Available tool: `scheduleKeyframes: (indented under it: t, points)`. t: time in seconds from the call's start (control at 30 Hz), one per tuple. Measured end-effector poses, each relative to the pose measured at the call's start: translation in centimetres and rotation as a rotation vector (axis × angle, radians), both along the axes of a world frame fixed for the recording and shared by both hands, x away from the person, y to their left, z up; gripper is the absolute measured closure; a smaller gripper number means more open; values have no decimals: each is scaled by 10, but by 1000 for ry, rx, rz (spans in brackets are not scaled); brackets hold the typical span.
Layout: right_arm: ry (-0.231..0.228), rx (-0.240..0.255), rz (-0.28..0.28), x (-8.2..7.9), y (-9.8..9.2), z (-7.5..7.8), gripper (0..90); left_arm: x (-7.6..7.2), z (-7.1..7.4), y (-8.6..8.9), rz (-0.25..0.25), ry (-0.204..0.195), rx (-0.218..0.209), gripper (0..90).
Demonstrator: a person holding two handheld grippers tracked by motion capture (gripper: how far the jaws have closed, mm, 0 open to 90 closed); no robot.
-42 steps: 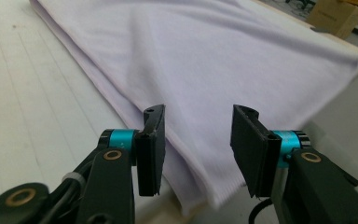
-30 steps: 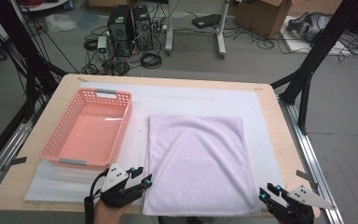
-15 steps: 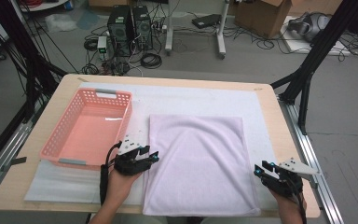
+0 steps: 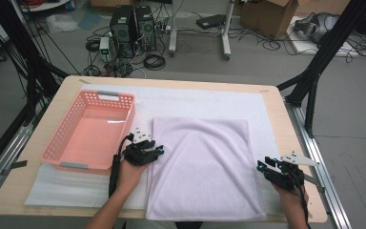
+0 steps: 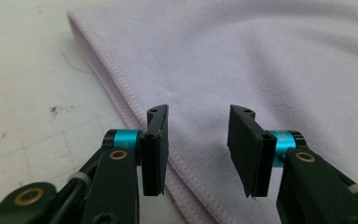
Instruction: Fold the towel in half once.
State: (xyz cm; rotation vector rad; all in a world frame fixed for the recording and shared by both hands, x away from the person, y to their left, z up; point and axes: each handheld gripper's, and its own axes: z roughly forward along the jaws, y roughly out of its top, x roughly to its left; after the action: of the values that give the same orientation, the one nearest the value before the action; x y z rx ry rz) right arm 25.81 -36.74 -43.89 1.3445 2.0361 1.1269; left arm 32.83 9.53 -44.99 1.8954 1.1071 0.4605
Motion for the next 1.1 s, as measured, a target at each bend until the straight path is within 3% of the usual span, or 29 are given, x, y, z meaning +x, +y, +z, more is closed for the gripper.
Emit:
scheduleKeyframes:
  t: [0.03, 0.07, 0.13, 0.2, 0.23, 0.27, 0.3, 0.33, 0.37, 0.47, 0.53, 0.63, 0.8, 0.9, 0.97, 1.07, 1.1]
  points:
    - [-2, -2, 3, 0, 1, 0, 588, -1, 0, -1, 2, -7, 24, 627]
    - [-2, 1, 5, -1, 2, 1, 588, -1, 0, -3, -4, -13, 50, 729]
    - [-5, 0, 12, -2, 2, 1, 588, -3, 0, -10, -8, -38, 128, 758]
    - [-5, 0, 14, -2, 3, 2, 589, -7, 0, -14, 5, -78, 196, 738]
    - [-6, 0, 19, -1, 4, 1, 589, -7, 1, -15, 38, -78, 212, 676]
    - [-6, 0, 19, -1, 4, 1, 589, -7, 1, -15, 38, -78, 212, 565]
    - [-7, -3, 22, 0, 4, 1, 589, -6, 1, -13, 58, -65, 194, 546]
    - [-5, -5, 23, 0, 3, 1, 589, -3, 0, -7, 58, -28, 131, 549]
    - [-5, -4, 22, 0, 3, 1, 589, -2, 0, -6, 53, -23, 124, 560]
    - [-2, -5, 10, 1, 2, 0, 589, -3, 0, -8, 24, -33, 133, 686]
    - [-2, -12, 9, 0, 3, 0, 589, -6, 0, -13, -11, -62, 181, 790]
    - [-8, -27, 18, -1, 4, 1, 586, -6, 0, -12, -7, -60, 176, 825]
    - [-5, -24, 15, -1, 3, 0, 584, -5, 4, -2, 83, -72, 154, 834]
    - [-4, -21, 10, -1, 1, 0, 584, -4, 3, -1, 102, -55, 165, 844]
    - [-1, -19, 0, -2, 0, 1, 579, -5, 3, -1, 111, -47, 162, 820]
    - [-7, -17, -10, -1, -2, 1, 567, -2, 2, 3, 155, -28, 127, 647]
    - [-6, -14, -13, 0, -3, 1, 563, -2, 2, 5, 141, -27, 105, 622]
